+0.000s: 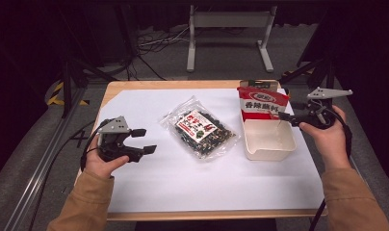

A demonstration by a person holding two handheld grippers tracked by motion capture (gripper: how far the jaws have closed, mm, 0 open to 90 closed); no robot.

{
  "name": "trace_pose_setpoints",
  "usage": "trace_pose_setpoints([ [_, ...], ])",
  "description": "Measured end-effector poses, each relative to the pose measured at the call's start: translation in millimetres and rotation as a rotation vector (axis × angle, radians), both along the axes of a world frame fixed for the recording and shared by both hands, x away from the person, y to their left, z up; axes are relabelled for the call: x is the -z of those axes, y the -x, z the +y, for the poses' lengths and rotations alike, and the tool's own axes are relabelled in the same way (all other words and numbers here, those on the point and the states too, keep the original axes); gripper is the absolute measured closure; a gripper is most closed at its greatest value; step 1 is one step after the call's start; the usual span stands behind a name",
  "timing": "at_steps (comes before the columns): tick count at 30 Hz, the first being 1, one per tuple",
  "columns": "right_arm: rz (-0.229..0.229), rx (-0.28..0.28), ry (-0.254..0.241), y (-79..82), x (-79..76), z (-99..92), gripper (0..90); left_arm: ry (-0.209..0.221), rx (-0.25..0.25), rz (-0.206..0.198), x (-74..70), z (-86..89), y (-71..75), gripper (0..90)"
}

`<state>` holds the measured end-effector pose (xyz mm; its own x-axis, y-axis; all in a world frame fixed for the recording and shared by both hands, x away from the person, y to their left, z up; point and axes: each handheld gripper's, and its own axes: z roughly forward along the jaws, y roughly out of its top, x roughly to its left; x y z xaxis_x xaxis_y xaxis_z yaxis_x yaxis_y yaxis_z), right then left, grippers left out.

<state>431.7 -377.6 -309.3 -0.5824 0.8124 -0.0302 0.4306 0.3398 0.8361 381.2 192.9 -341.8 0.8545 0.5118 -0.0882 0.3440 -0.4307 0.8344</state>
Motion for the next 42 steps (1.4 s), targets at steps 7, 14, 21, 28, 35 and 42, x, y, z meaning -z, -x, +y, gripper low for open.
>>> trace_pose_setpoints([
  [7,-0.019,-0.031,0.008,29.9,-4.4,10.0,27.9,-0.004,0.000,0.006,1.1,-2.2,-1.7,28.6],
  [14,-0.047,-0.066,0.000,48.0,-2.5,17.6,27.9,-0.006,-0.007,0.014,2.3,-1.7,-3.2,28.6],
  [21,-0.061,-0.093,-0.018,69.0,6.9,26.0,27.9,-0.016,-0.041,0.023,0.4,0.2,-10.3,30.1],
  [28,-0.067,-0.128,-0.023,81.9,16.9,35.6,28.8,-0.046,-0.073,0.048,2.7,-2.8,-25.9,31.4],
  [35,-0.057,-0.161,-0.014,85.1,20.8,41.6,32.0,-0.062,-0.118,0.072,2.8,-7.7,-44.3,34.0],
  [42,-0.065,-0.184,-0.018,87.6,22.3,43.8,35.6,-0.042,-0.156,0.131,9.1,-15.2,-67.0,31.2],
])
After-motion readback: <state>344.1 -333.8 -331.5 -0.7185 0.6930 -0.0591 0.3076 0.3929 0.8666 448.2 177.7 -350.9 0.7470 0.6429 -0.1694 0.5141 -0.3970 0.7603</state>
